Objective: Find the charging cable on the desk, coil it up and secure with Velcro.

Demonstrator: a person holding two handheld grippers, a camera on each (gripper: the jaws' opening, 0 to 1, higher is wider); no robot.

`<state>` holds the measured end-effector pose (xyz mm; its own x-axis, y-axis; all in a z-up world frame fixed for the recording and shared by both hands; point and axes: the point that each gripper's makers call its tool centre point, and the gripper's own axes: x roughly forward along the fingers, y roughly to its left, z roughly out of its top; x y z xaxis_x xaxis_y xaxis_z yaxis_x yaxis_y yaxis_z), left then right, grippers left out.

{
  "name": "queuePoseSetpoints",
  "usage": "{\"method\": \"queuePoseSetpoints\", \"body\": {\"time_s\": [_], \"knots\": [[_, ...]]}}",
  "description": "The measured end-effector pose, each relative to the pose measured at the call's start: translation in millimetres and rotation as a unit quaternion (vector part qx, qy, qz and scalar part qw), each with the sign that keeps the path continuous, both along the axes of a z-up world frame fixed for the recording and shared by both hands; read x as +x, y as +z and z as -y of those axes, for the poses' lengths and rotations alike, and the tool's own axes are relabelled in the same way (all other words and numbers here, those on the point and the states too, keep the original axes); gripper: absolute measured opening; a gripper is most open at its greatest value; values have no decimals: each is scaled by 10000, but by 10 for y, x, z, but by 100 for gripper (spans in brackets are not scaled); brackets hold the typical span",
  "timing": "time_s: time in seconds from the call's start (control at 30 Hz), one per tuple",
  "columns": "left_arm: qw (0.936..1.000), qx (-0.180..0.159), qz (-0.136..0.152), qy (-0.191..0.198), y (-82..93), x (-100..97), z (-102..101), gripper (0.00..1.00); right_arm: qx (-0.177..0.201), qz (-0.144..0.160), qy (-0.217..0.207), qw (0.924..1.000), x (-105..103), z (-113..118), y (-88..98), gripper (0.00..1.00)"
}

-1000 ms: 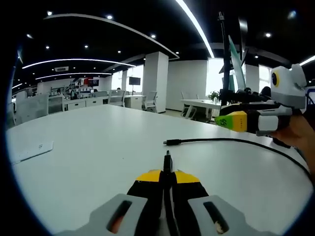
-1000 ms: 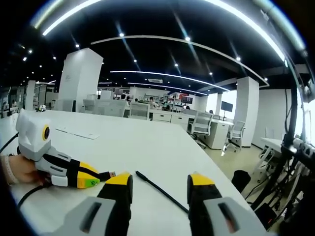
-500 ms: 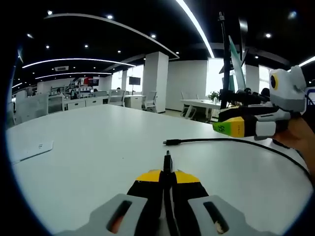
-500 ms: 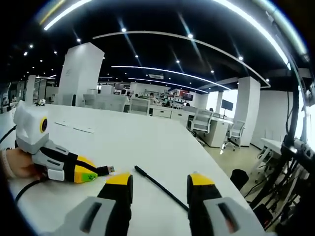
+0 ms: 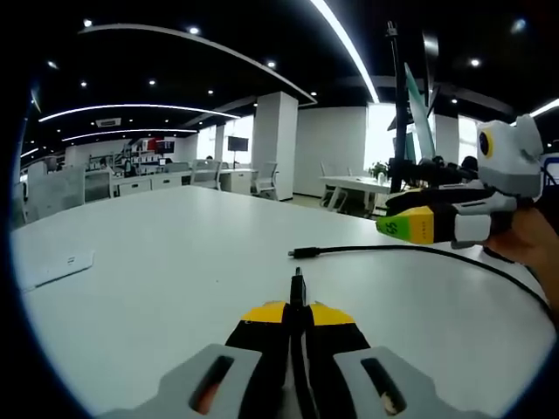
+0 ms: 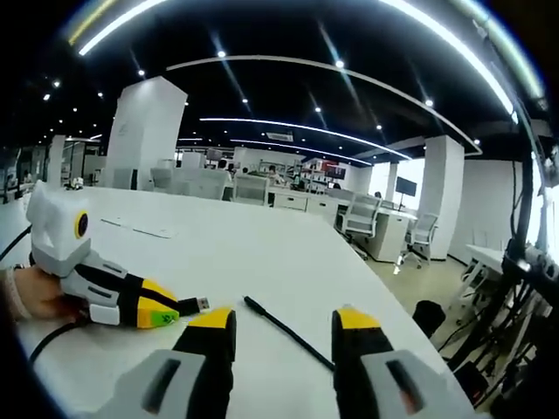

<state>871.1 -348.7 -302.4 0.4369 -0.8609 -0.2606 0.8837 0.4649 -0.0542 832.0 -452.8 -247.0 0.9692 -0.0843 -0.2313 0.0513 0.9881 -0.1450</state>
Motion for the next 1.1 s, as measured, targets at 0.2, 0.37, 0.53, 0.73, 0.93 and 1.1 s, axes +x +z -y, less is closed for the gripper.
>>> {"method": "queuePoseSetpoints", "body": {"time_s": [0.2, 0.37, 0.53, 0.73, 0.93, 1.1], "knots": [[10000, 7, 10, -7, 4, 9, -5, 8, 62, 62, 67, 9999, 11, -31, 31, 43], [10000, 15, 26, -6, 7, 17, -4, 8, 22, 66, 77, 9999, 27, -30, 39, 42], [10000, 16, 33, -11, 11, 16, -10, 8, 24, 62, 211, 9998, 41, -55, 21, 42], [10000, 9, 12, -28, 13, 10, -17, 8, -114, -63, 369, 9992, 48, -16, -26, 33], [10000, 14, 20, -28, 15, 3, -20, 8, -65, -176, 375, 9991, 70, 21, -111, 29], [10000, 22, 46, -37, 17, -4, -21, 8, -317, -376, 573, 9971, 124, -38, -164, 28]]}}
